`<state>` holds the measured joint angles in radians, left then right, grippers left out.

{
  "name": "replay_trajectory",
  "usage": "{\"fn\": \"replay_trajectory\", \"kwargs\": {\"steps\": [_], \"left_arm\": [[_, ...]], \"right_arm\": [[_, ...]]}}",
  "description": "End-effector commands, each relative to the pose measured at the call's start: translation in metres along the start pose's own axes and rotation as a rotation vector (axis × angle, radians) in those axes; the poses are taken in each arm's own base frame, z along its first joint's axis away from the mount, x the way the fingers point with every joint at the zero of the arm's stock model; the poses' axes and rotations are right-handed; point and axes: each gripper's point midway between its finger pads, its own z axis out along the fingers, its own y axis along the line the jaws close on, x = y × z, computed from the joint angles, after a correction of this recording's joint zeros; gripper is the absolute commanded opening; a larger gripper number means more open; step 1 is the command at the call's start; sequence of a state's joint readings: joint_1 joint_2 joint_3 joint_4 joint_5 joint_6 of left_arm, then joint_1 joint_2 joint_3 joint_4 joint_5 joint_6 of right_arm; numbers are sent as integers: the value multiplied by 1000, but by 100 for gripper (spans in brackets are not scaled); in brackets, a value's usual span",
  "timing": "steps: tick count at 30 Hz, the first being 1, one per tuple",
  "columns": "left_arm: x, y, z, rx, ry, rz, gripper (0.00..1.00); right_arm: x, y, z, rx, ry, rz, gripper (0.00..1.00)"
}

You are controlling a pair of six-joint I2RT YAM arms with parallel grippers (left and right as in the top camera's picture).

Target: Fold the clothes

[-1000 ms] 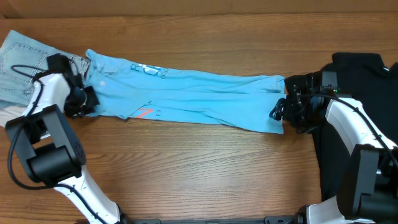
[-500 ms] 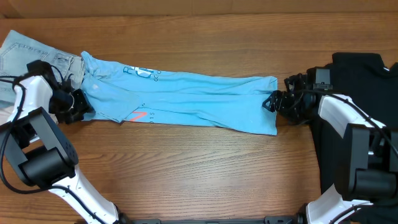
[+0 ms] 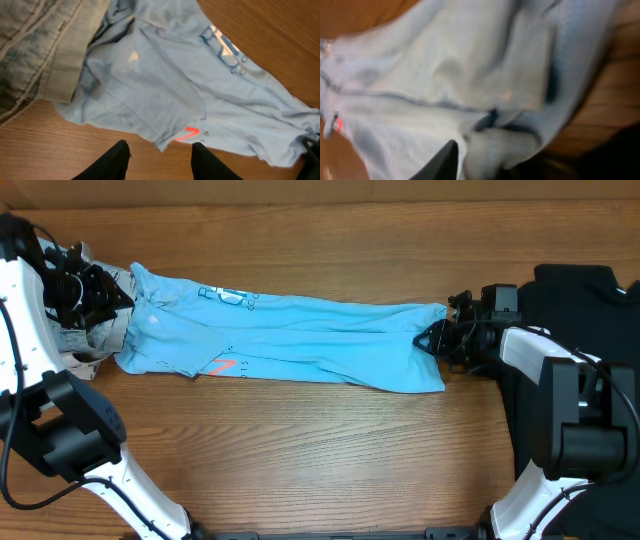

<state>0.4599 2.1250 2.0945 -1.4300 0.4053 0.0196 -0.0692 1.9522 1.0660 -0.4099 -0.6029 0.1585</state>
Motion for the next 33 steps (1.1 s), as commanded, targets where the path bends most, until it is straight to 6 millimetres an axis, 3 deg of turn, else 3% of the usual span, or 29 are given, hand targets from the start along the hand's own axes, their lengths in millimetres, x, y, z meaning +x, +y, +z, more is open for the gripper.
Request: {"fn": "replay_trajectory", "kwargs": {"steps": [1, 7, 11, 15, 22, 27, 33], "left_arm": [[-3, -27, -24, 34, -45, 102, 42], [2, -46, -62, 33, -98, 132, 38], [6, -56, -86, 31, -157, 159, 39], [10, -63, -101, 29, -195, 183, 39], [13, -66, -103, 30, -192, 187, 39], [13, -67, -102, 31, -192, 190, 40], [13, -72, -100, 34, -193, 205, 41]], "right_arm": [[6, -12, -1, 53, 39, 39, 23], [-20, -8, -70, 190, -1, 21, 6], [-29, -11, -122, 343, -24, 41, 4], [-39, 4, -144, 337, -54, 34, 4], [-30, 31, -125, 330, -6, -39, 6], [-16, 32, -110, 401, 45, -10, 4], [-4, 65, -87, 374, 79, -89, 4]]}}
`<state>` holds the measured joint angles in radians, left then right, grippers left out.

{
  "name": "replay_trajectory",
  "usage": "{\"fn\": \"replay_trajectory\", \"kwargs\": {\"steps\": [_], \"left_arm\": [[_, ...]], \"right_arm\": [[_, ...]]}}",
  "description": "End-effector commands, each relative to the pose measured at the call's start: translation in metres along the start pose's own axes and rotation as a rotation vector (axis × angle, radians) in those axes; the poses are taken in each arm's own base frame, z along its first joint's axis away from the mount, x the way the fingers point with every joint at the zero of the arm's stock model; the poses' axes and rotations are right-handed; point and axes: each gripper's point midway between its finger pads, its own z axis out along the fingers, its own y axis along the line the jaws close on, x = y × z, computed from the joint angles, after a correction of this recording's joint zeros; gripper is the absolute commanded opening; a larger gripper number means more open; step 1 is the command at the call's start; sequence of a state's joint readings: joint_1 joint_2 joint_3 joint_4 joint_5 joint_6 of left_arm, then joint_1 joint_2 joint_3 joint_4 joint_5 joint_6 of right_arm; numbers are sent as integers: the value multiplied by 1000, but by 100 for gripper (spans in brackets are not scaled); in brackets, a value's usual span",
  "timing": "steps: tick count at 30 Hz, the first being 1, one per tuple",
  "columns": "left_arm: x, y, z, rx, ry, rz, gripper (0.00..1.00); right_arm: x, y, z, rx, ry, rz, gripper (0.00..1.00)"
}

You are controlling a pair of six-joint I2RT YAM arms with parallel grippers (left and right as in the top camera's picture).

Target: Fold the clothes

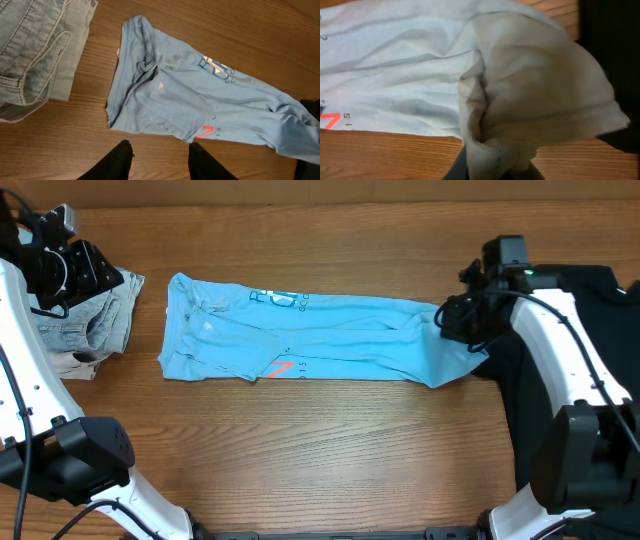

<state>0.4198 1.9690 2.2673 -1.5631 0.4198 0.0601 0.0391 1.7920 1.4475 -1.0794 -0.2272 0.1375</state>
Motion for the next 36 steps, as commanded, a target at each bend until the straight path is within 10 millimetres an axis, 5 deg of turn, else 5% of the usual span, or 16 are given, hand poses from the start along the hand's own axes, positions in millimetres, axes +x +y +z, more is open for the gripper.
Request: {"fn": "replay_trajectory", "kwargs": {"steps": [1, 6, 9, 13, 16, 24, 26, 32, 36], "left_arm": [[-4, -13, -7, 21, -30, 52, 41], [-3, -18, -6, 25, -25, 63, 41], [-2, -21, -5, 28, -22, 69, 41], [-2, -23, -4, 30, -19, 74, 42], [-2, -23, -4, 29, -19, 74, 42], [-2, -22, -4, 27, -21, 75, 44], [-3, -22, -4, 27, -23, 75, 44], [-3, -22, -4, 27, -23, 76, 45], [-3, -22, -4, 27, -24, 76, 44]], "right_arm": [[2, 25, 4, 0, -7, -36, 5], [3, 54, 13, -4, -29, -114, 12], [1, 63, 19, 5, -47, -149, 55], [-2, 69, 20, -1, -61, -162, 55], [-7, 57, 16, 7, -63, -129, 56], [-5, -19, 26, 59, -2, 61, 73], [1, -29, 38, 18, 38, 104, 72], [18, -18, 69, -163, 127, 79, 68], [22, -14, 82, -190, 148, 77, 45]]}}
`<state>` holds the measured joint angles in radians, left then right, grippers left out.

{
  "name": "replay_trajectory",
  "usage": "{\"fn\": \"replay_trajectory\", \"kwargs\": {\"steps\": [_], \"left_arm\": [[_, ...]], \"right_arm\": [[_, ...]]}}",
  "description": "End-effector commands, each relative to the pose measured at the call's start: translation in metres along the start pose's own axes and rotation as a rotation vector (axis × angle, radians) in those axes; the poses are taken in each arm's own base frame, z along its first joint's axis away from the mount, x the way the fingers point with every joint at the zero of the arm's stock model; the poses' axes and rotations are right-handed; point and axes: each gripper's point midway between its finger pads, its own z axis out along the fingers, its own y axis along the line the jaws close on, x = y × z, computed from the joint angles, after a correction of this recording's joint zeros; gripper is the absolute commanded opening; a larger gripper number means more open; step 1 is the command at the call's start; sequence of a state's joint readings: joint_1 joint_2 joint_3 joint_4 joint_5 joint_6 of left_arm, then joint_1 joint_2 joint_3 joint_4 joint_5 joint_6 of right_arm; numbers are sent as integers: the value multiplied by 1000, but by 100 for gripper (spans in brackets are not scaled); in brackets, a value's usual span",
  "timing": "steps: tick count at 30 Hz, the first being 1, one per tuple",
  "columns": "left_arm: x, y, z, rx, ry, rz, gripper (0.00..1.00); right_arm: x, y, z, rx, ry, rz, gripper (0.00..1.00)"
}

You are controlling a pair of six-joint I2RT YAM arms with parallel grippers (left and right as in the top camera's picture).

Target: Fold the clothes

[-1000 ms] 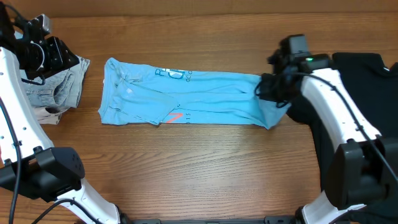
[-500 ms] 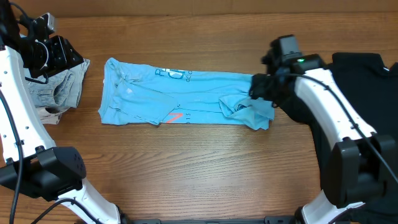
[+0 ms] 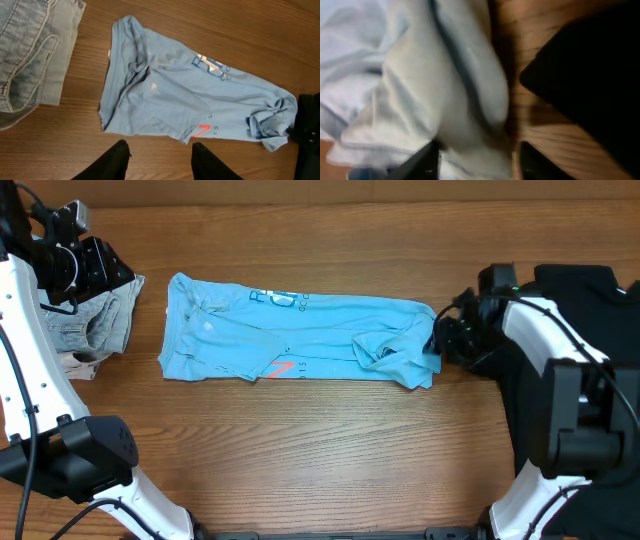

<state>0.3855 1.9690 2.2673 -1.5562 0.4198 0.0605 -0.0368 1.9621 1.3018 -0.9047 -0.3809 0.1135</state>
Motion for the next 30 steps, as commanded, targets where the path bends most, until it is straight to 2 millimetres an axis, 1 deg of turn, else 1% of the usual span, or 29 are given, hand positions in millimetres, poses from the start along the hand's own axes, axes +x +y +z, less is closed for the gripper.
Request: {"fn": "replay_trajectory", "kwargs": {"steps": [1, 3, 4, 7, 11, 12, 14, 17, 22, 26, 30], "left_arm": [[-3, -9, -9, 15, -30, 43, 44], [-3, -9, -9, 15, -30, 43, 44], [-3, -9, -9, 15, -30, 43, 44], [-4, -9, -9, 15, -31, 44, 45], [-5, -9, -9, 15, -38, 47, 44], [-6, -9, -9, 15, -39, 47, 44], [-6, -9, -9, 15, -40, 48, 44], [-6, -9, -9, 15, -41, 48, 44], [-8, -9, -9, 14, -48, 51, 44], [-9, -9, -9, 14, -51, 52, 44], [-9, -9, -9, 14, -51, 52, 45]], "right_arm": [[2, 13, 5, -70, 13, -18, 44], [2, 16, 5, -89, 14, -16, 24], [2, 20, 3, -106, 16, -17, 19], [1, 23, -2, -113, 22, -15, 18], [-4, 29, -14, -110, 20, -16, 18], [-7, 32, -17, -113, 15, -19, 17], [-10, 39, -21, -143, 8, -28, 5], [-13, 58, -24, -240, 0, -48, 4], [-25, 90, -29, -378, -51, -125, 4], [-37, 110, -28, -402, -119, -211, 4], [-50, 139, -27, -435, -199, -305, 5]]}}
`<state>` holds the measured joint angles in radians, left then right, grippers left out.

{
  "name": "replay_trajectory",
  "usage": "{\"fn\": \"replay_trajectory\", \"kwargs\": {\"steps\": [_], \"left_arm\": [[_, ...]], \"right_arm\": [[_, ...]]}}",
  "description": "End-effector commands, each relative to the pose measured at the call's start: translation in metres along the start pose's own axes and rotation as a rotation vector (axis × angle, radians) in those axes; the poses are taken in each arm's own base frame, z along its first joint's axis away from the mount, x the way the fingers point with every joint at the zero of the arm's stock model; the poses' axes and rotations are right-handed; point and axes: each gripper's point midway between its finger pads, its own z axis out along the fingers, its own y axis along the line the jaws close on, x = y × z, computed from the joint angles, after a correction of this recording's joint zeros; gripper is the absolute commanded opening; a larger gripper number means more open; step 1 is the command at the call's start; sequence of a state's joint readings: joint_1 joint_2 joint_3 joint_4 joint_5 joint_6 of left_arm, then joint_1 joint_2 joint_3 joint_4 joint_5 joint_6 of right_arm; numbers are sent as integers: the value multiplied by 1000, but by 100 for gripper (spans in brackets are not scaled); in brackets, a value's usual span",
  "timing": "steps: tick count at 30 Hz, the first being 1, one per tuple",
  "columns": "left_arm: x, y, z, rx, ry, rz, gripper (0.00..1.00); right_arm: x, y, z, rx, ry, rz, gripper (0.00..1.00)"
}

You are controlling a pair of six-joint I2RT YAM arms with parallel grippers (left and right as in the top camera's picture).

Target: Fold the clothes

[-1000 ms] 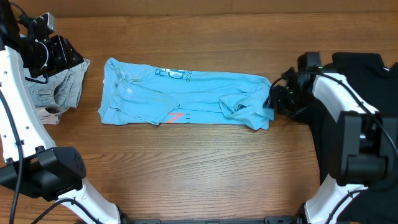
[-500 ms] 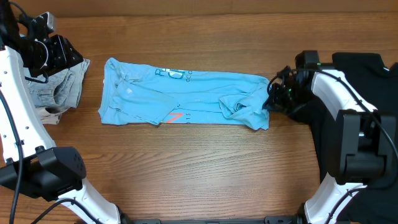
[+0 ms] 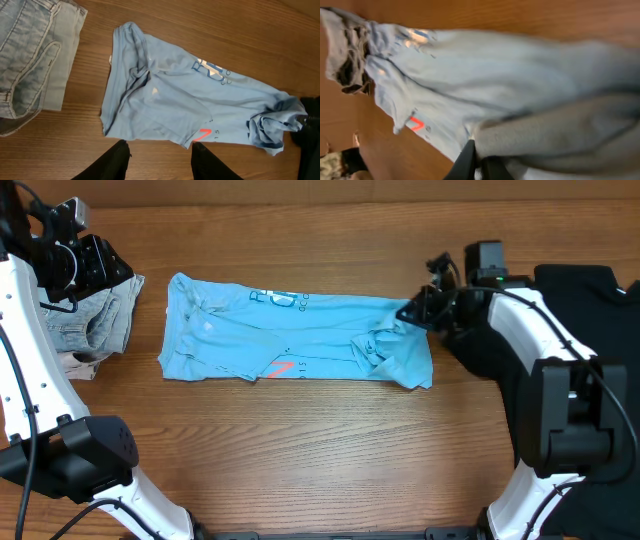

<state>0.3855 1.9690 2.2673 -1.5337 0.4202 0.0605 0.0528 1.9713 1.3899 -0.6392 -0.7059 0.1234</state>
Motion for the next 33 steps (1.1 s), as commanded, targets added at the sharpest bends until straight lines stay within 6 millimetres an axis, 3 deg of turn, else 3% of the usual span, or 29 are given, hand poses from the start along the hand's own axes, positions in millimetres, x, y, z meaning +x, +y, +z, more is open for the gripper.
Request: {"fn": "replay_trajectory", "kwargs": {"steps": [1, 3, 4, 5, 6, 10, 13, 17, 20, 22, 25, 28, 31, 33], "left_arm": [[-4, -9, -9, 15, -30, 43, 45], [-4, -9, -9, 15, -30, 43, 45], [-4, -9, -9, 15, -30, 43, 46], [-4, -9, -9, 15, -30, 43, 46], [-4, -9, -9, 15, -30, 43, 47], [-4, -9, -8, 14, -31, 44, 50], [-4, -9, -8, 14, -32, 44, 50], [-4, -9, -8, 14, -32, 54, 51], [-6, -9, -8, 14, -37, 57, 51], [-7, -9, -9, 13, -44, 60, 51], [-9, -9, -9, 13, -49, 62, 51], [-8, -9, -9, 13, -48, 62, 51], [-8, -9, -9, 13, -49, 66, 52], [-9, -9, -9, 13, -49, 67, 52]], "right_arm": [[-12, 30, 8, -60, -31, -74, 6], [-17, 38, 15, -56, -51, -85, 11], [-18, 42, 18, -55, -59, -99, 23], [-19, 44, 20, -50, -64, -109, 53], [-19, 48, 22, -50, -67, -121, 62], [-22, 44, 10, -42, -76, -83, 61], [-14, 31, -9, -13, -53, -7, 54], [24, 7, -27, 46, 81, 100, 43], [61, -20, -27, 188, 208, 138, 31], [75, -27, -21, 234, 250, 141, 26], [95, -15, -3, 192, 299, 128, 20], [109, 15, 16, 89, 340, 81, 18], [107, 40, 29, 25, 333, -20, 19], [93, 45, 31, 33, 292, -68, 19]]}}
